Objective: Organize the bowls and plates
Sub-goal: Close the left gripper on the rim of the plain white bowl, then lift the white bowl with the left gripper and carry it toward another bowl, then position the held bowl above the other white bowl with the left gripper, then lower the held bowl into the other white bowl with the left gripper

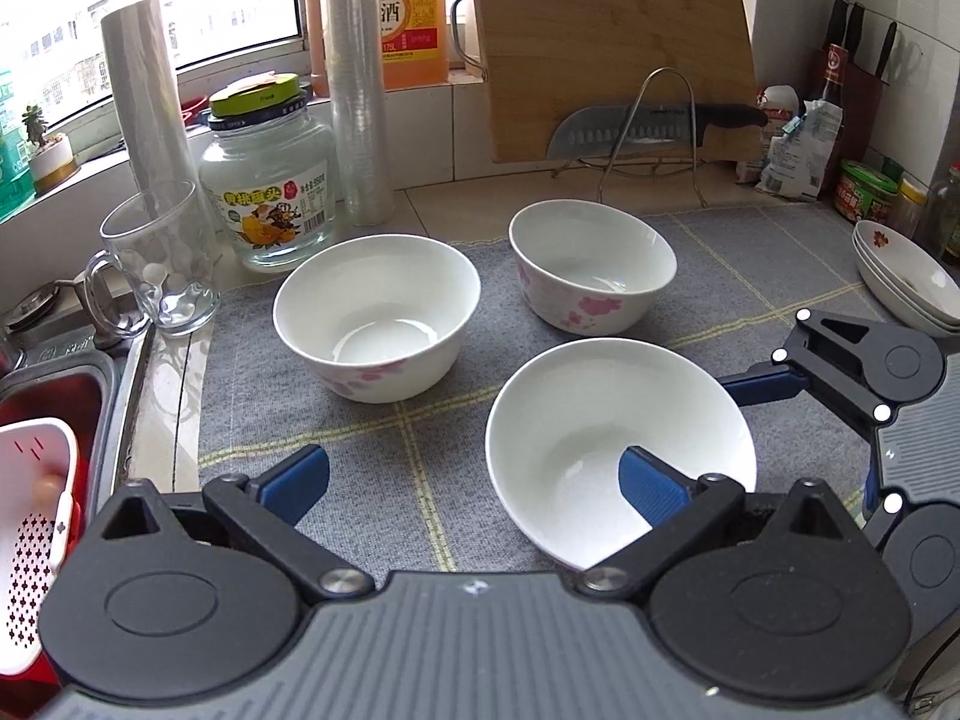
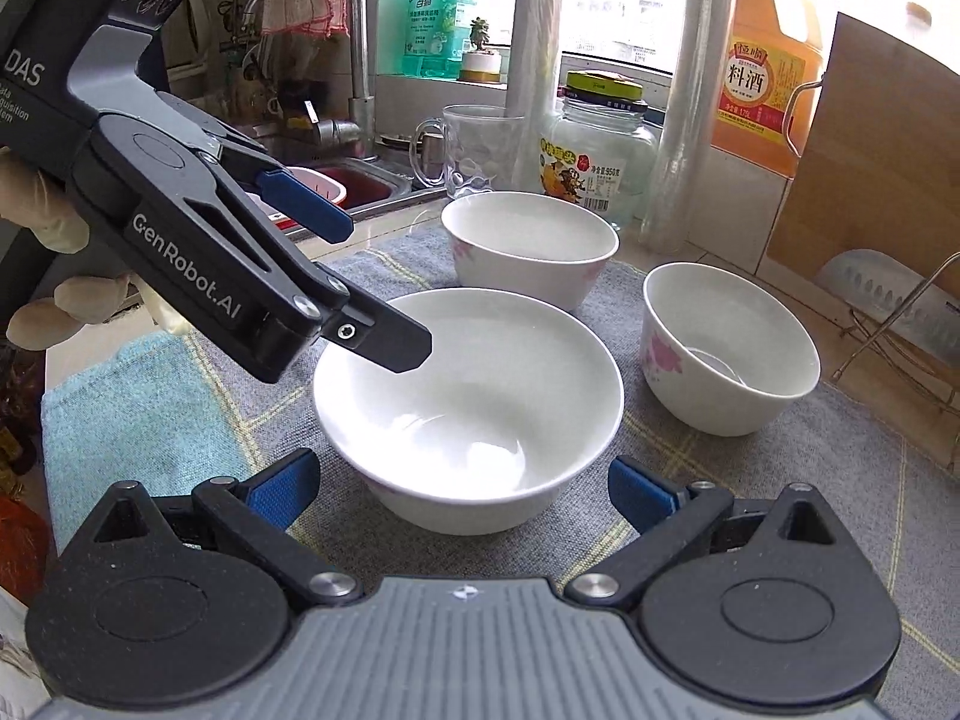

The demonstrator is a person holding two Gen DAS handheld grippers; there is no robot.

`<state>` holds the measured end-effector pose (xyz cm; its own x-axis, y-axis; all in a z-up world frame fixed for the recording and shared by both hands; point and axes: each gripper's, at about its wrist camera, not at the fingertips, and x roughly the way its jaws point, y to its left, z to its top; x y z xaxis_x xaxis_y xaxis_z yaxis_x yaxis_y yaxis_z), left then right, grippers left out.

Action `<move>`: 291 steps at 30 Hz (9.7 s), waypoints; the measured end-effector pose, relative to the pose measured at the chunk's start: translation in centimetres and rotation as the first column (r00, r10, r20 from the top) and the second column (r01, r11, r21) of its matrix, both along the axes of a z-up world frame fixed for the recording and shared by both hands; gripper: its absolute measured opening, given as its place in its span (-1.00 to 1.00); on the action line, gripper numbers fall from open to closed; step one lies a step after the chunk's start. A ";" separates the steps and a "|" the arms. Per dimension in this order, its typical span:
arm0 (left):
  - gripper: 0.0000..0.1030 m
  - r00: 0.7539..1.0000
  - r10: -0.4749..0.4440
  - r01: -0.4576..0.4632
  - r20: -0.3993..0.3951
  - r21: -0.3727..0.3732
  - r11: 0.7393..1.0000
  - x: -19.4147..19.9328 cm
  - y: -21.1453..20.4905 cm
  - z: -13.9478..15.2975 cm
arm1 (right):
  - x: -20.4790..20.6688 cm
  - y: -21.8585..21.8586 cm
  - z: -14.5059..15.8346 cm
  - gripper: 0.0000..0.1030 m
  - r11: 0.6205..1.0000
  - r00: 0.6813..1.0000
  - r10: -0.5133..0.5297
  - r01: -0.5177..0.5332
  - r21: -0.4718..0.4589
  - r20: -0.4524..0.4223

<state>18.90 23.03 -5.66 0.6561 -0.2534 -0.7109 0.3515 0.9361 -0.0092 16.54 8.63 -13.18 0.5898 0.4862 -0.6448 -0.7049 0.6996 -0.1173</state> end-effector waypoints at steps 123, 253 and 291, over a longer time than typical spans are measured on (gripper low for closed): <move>0.16 0.945 -0.323 0.311 -0.044 -0.176 0.934 2.5 -11.6 0.8 | -5.1 -13.1 3.6 1.00 0.953 0.953 -0.300 0.298 -0.054 -0.032; 0.03 0.970 -0.237 0.235 -0.052 -0.056 0.970 12.7 -7.9 1.7 | 11.1 -4.8 4.4 0.54 0.989 0.991 -0.103 0.092 -0.119 -0.087; 0.03 0.940 -0.341 0.339 -0.023 -0.072 0.938 2.4 -12.5 4.7 | -0.6 -8.3 7.3 0.54 0.980 0.983 -0.168 0.158 -0.118 -0.075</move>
<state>21.28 10.51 -0.92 0.4976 -0.5039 -0.7060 0.6471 0.7577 -0.0847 15.93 0.32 -5.84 0.5965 0.3106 -0.7401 -0.5932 0.7917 -0.1459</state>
